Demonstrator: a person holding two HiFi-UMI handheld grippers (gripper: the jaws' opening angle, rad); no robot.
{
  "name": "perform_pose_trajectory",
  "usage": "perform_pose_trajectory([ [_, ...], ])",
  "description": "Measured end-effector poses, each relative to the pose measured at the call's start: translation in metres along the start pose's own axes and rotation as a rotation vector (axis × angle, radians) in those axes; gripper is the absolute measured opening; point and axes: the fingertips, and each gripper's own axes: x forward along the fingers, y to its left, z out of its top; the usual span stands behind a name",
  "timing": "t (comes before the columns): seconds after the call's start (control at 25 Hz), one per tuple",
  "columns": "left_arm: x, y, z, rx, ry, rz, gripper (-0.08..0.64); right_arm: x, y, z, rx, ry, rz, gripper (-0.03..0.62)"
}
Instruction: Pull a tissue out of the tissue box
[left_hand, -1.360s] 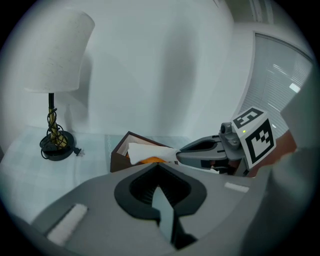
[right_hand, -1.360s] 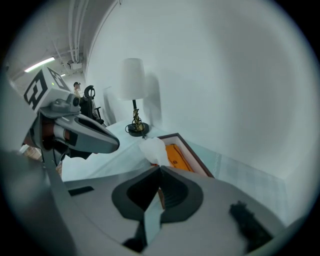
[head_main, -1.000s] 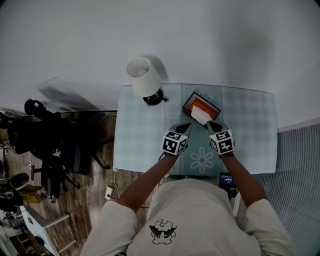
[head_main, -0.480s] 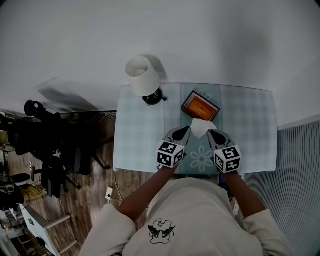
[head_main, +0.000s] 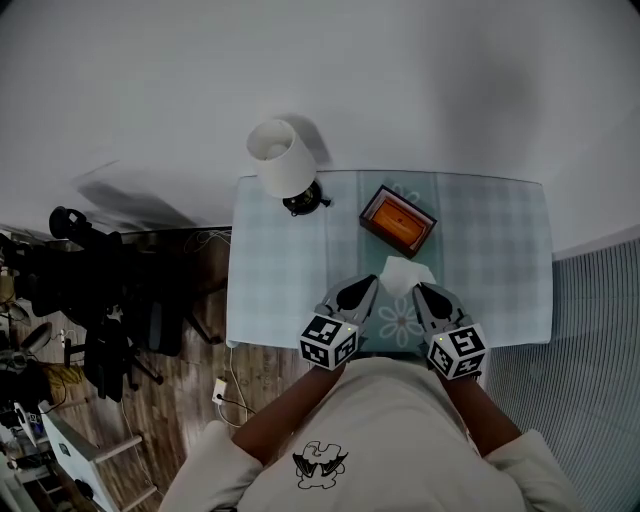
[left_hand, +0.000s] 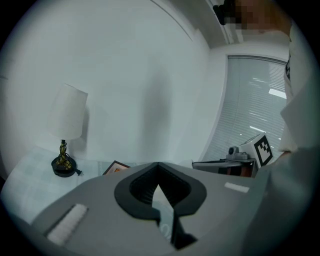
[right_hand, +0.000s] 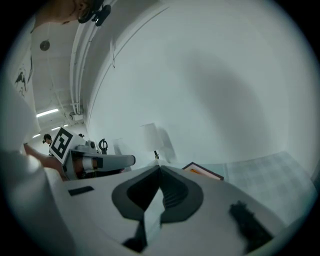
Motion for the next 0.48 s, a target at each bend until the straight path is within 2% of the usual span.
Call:
perform_pose_trajectory([
  [0.24,-0.0134,0.0076,-0.005,0.003,-0.018,0.028,0.006,-0.0042,0.01,-0.0043,0.049,-0.032,0.01,0.014],
  [0.48,-0.0106,0.0094,-0.0061,0.001,-0.02,0.029,0.006,-0.0028,0.0028,0.0012,0.025,-0.03,-0.007,0.014],
])
